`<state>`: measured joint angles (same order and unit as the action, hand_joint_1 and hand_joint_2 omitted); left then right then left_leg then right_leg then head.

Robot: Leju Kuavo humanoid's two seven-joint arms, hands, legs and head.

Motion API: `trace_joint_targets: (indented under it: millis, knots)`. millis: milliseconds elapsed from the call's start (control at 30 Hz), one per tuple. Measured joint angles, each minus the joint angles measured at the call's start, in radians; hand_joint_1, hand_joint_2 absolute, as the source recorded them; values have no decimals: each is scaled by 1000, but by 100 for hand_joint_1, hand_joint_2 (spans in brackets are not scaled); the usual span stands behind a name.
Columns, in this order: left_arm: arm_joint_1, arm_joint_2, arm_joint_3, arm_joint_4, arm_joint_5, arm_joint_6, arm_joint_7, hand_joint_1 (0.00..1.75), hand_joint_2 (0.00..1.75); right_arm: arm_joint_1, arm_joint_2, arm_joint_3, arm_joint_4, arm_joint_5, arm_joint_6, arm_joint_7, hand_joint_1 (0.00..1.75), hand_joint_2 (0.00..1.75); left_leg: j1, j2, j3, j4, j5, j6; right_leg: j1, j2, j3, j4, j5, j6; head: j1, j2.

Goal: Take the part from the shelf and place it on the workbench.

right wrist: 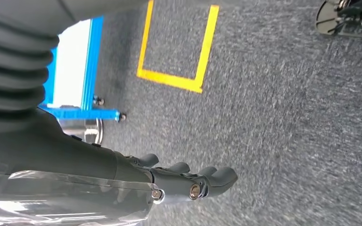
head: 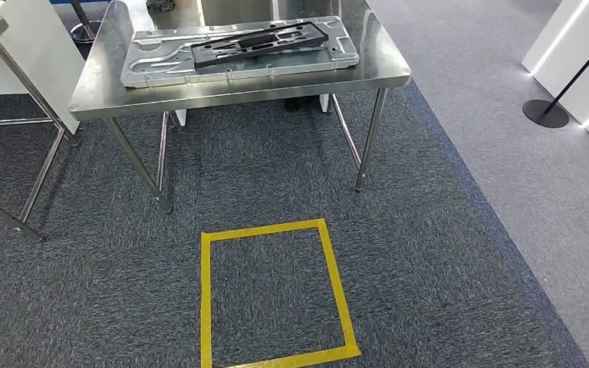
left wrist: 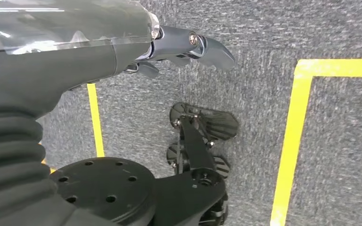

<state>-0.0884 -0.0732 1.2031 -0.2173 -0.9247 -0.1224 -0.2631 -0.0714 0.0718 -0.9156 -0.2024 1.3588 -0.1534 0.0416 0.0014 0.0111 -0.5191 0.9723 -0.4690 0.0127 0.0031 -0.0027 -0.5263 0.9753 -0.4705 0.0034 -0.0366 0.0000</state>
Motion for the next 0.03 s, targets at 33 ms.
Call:
trace_joint_targets:
  millis: [33]
  knots:
    - [1,0,-8,0,7,1,2,0,58,1,0,5,-1,-10,2,0,0,175,0,0,0,0,0,0,0,0,0,0,0,0,0,0]
